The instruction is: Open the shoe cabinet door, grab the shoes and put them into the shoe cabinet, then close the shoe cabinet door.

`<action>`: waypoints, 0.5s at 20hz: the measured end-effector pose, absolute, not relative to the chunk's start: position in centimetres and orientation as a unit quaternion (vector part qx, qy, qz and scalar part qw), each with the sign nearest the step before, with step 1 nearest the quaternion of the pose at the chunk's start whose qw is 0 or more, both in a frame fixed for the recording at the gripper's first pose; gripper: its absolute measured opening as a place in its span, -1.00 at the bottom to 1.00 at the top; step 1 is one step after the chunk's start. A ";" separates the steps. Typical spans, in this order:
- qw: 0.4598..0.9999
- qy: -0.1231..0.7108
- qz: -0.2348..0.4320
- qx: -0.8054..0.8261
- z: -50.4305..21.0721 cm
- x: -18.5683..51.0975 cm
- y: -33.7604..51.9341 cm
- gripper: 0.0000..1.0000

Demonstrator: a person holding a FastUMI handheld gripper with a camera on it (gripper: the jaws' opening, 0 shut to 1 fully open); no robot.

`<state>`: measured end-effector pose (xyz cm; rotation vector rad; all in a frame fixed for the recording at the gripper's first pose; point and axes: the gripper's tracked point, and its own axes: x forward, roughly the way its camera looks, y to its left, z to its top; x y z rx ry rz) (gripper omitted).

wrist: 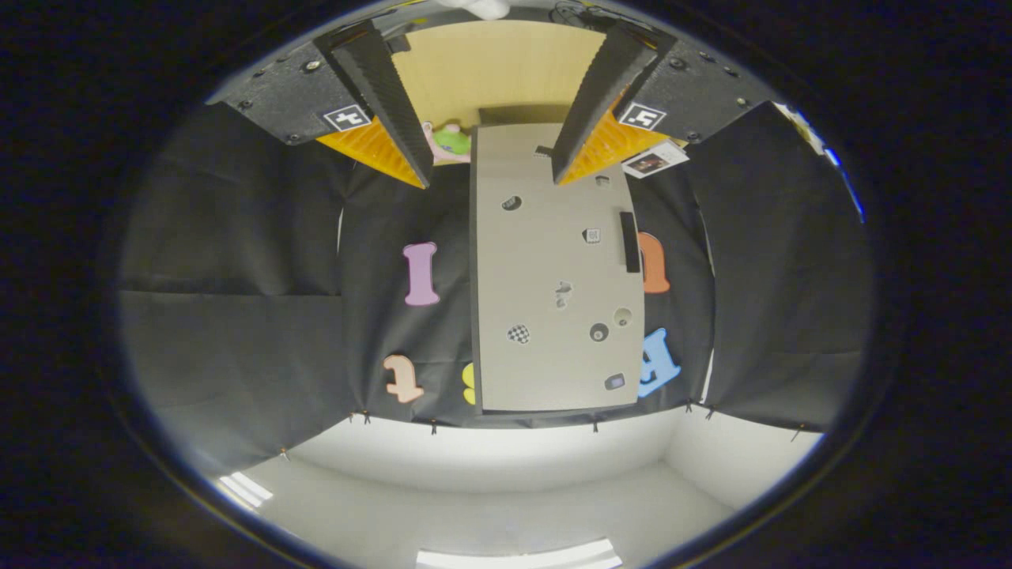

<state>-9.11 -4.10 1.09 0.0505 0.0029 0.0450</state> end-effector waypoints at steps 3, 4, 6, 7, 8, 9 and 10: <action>0.999 0.002 0.021 0.027 1.0 -9.2 -4.0 0.97; 0.999 0.002 0.021 0.027 1.0 -9.2 -4.0 0.97; 0.999 0.004 0.019 0.027 0.9 -9.3 -4.1 0.97; 0.999 0.006 0.019 0.027 0.8 -9.2 -4.0 0.97; 0.999 0.007 0.017 0.028 0.7 -9.3 -4.0 0.97; 0.999 0.005 0.019 0.029 0.9 -9.3 -3.9 0.97; 0.999 0.003 0.020 0.029 1.0 -9.4 -3.8 0.97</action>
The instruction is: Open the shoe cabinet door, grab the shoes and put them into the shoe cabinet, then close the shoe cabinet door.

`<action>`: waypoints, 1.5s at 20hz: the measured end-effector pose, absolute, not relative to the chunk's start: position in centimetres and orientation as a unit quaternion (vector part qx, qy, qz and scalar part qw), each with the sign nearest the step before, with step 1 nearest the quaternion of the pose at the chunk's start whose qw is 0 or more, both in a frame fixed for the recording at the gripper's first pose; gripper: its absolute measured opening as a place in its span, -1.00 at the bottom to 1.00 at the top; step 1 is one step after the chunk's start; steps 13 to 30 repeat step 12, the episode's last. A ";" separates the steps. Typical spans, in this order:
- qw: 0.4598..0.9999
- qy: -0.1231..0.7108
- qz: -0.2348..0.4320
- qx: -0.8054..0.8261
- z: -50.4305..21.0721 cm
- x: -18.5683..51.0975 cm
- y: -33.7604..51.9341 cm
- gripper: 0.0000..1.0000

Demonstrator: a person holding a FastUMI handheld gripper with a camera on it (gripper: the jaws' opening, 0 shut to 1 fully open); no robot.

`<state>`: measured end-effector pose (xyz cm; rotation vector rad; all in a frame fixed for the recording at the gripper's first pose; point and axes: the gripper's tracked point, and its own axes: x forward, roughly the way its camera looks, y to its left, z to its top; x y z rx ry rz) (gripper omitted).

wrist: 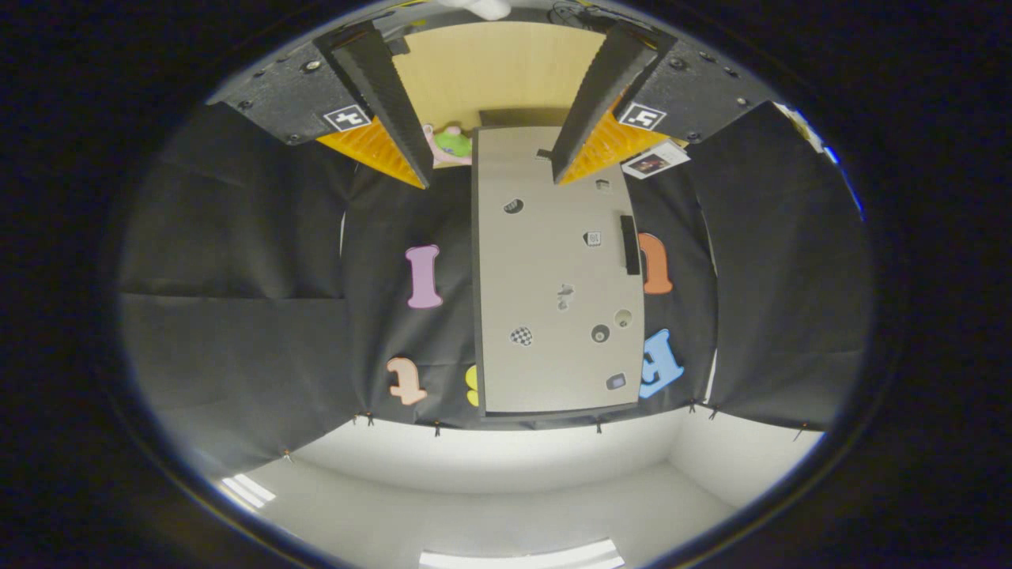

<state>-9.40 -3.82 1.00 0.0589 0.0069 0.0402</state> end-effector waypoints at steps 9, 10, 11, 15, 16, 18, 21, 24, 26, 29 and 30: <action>0.999 -0.001 0.022 0.026 1.3 -10.1 -3.4 0.97; 0.999 -0.002 0.022 0.027 1.3 -10.2 -3.5 0.97; 0.999 -0.002 0.022 0.026 1.4 -10.3 -3.4 0.97; 0.999 -0.003 0.022 0.026 1.5 -10.5 -3.4 0.97; 0.999 -0.003 0.022 0.026 1.5 -10.5 -3.4 0.97; 0.999 -0.003 0.022 0.026 1.5 -10.5 -3.4 0.97; 0.999 -0.003 0.022 0.026 1.5 -10.5 -3.4 0.97; 0.999 -0.003 0.022 0.026 1.5 -10.5 -3.4 0.97; 0.999 -0.003 0.022 0.026 1.5 -10.5 -3.4 0.97; 0.999 -0.003 0.022 0.026 1.5 -10.5 -3.4 0.97; 0.999 -0.003 0.022 0.026 1.5 -10.5 -3.4 0.97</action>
